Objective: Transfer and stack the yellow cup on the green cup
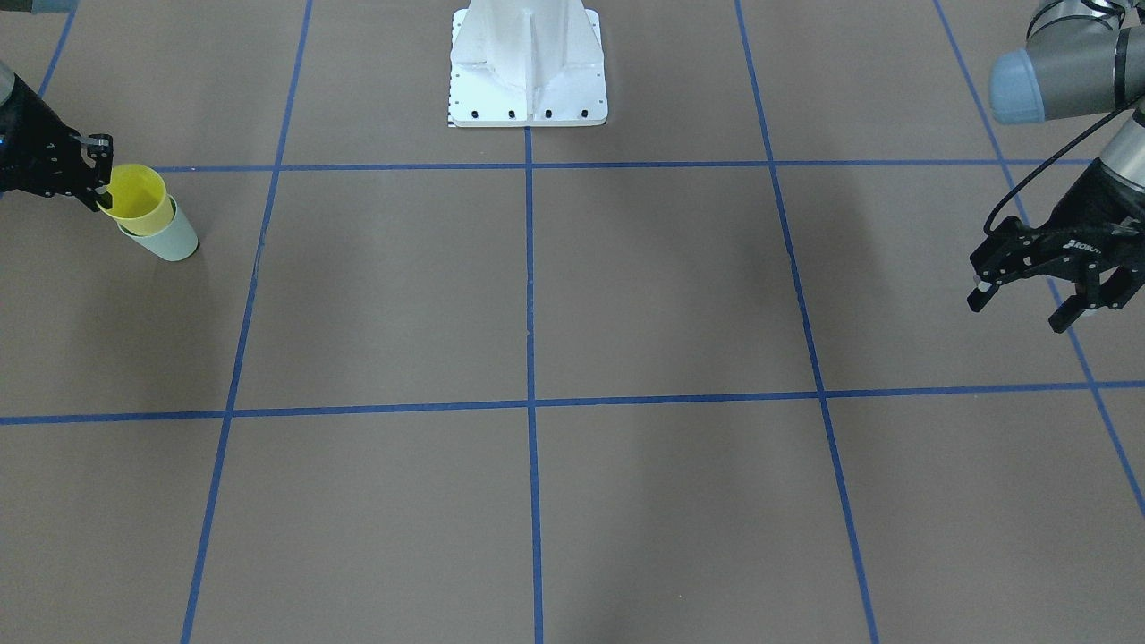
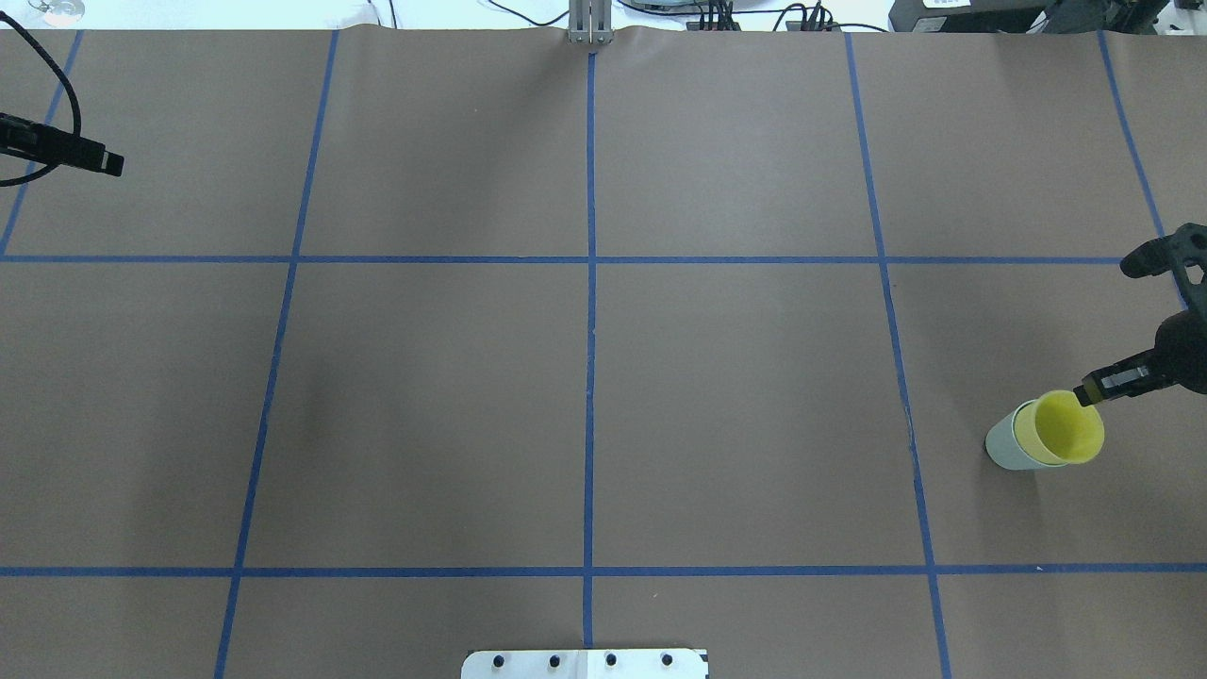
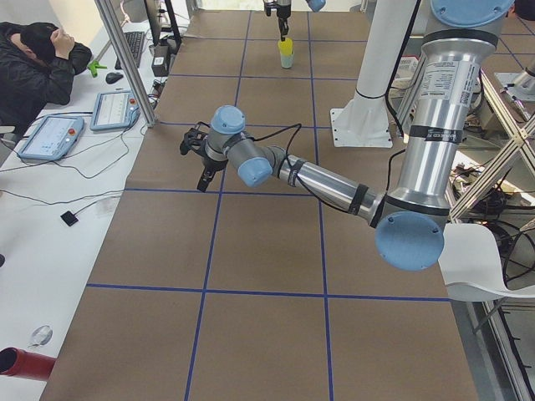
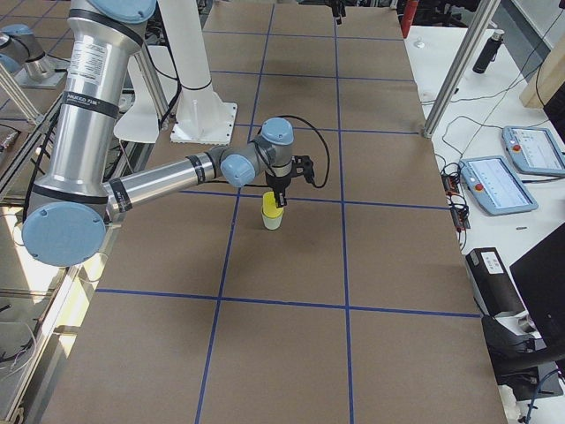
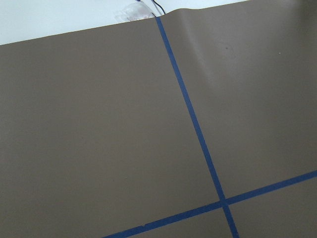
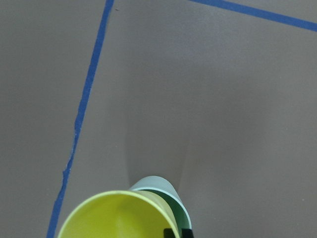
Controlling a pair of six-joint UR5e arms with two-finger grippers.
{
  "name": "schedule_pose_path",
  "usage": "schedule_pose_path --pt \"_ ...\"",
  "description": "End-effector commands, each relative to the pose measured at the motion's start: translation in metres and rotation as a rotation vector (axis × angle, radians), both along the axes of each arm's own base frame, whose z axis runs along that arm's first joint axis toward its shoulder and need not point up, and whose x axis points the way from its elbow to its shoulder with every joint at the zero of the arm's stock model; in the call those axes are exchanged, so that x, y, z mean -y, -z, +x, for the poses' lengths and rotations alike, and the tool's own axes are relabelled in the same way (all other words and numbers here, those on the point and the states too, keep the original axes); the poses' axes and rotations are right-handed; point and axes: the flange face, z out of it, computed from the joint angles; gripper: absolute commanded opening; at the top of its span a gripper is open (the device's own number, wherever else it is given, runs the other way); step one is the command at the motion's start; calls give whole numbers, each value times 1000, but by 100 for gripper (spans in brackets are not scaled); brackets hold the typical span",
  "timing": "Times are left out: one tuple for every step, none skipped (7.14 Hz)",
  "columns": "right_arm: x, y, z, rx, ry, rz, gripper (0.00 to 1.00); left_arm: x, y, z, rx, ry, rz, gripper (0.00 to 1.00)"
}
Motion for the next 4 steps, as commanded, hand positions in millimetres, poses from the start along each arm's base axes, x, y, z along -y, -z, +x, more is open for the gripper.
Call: schedule_pose_path --pt "7 1 -1 -12 10 2 100 5 -21 -17 80 -47 27 100" --pt "32 6 19 -56 37 36 100 10 -33 -39 136 -59 -5 100" --pt "64 19 46 -106 96 83 100 14 -52 -72 215 -92 -53 100" --pt "91 13 83 -147 130 89 100 15 -75 -116 288 -141 -94 100"
